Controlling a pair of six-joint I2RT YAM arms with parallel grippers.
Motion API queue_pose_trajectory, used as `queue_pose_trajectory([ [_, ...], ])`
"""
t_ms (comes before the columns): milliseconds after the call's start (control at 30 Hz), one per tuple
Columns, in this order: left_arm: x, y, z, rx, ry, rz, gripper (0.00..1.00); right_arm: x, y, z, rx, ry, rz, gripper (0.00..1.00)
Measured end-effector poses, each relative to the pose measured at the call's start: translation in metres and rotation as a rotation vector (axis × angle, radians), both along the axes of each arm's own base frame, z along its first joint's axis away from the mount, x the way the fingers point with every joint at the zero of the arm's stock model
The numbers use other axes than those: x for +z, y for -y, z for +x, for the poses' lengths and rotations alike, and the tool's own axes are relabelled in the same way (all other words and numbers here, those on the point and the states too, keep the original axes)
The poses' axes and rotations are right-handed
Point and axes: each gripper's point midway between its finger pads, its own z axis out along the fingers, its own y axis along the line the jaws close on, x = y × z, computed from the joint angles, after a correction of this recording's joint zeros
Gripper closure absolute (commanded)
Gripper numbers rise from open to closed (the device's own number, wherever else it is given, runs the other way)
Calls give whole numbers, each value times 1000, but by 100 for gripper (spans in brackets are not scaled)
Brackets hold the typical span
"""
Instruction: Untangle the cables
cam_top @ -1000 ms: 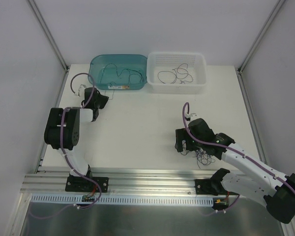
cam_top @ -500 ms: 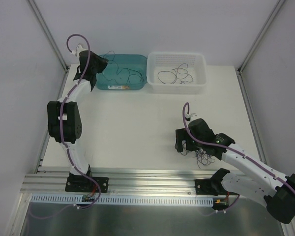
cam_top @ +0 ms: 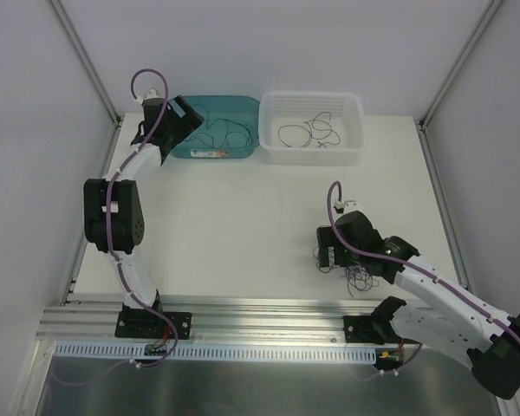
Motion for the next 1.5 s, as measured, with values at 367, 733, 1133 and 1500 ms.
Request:
queue_pose_trajectory([
  [367, 87, 8, -121, -129, 130, 139, 1, -3, 63, 15, -332, -30, -53, 13],
  [733, 25, 33, -265, -366, -88, 137, 1, -32, 16, 23, -214, -166, 39, 50],
  [1133, 2, 40, -303, -506, -133, 169, 1, -11, -178, 58, 174, -188, 154, 54],
  [1500, -40, 87, -337, -719, -223, 145, 3, 29, -186, 65, 194, -69, 157, 32],
])
